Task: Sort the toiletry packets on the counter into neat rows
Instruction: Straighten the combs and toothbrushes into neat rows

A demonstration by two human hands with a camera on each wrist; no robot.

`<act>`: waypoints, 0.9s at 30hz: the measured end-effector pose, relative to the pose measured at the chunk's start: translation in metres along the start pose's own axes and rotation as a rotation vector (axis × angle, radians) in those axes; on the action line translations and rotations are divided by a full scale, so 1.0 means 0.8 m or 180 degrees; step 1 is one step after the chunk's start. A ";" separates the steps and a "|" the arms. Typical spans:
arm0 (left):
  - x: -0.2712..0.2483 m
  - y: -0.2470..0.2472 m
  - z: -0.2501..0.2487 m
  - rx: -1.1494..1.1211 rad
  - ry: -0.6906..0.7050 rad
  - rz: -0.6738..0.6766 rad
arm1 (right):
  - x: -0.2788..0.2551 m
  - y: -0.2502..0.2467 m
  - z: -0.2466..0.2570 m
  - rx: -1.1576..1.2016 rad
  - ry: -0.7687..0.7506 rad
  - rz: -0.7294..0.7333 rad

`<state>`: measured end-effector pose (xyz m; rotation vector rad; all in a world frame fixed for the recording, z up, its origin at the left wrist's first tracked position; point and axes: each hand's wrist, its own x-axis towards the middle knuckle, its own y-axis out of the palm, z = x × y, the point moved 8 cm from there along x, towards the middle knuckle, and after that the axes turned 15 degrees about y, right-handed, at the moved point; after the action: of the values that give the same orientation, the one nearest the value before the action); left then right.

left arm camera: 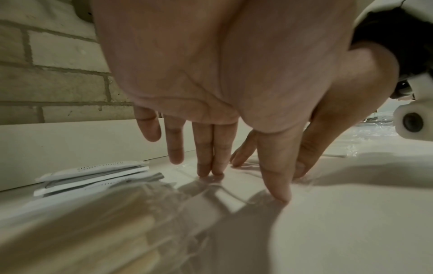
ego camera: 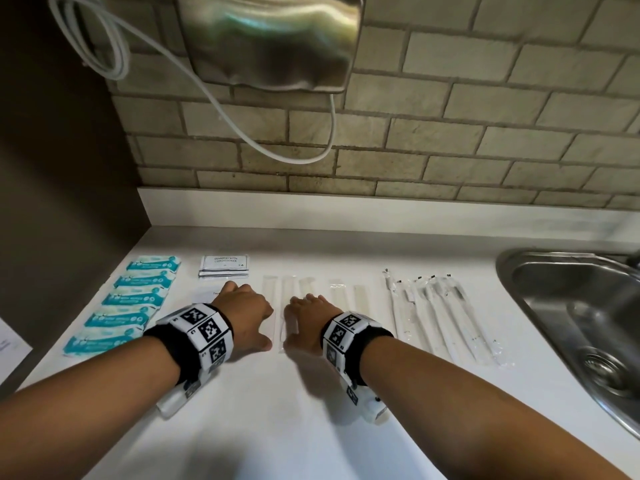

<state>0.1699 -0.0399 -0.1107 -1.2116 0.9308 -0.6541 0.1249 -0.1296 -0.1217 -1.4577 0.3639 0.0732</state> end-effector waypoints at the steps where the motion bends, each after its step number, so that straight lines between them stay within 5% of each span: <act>1: -0.001 0.000 0.000 -0.0014 -0.0009 0.0010 | -0.001 0.000 0.000 0.0009 0.0004 -0.0007; 11: -0.003 -0.013 -0.007 -0.0057 0.0001 0.0037 | -0.013 -0.017 -0.003 -0.0008 0.0000 -0.0029; 19: 0.041 -0.037 -0.051 -0.0362 0.0259 -0.0100 | -0.027 -0.034 -0.091 -0.0461 0.0515 -0.0022; 27: 0.053 -0.020 -0.082 -0.0127 0.0239 0.0200 | -0.036 -0.021 -0.103 -0.0184 0.0370 0.0186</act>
<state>0.1340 -0.1110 -0.1110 -1.1949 1.0449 -0.6371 0.0861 -0.2073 -0.1034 -1.5123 0.5030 0.0463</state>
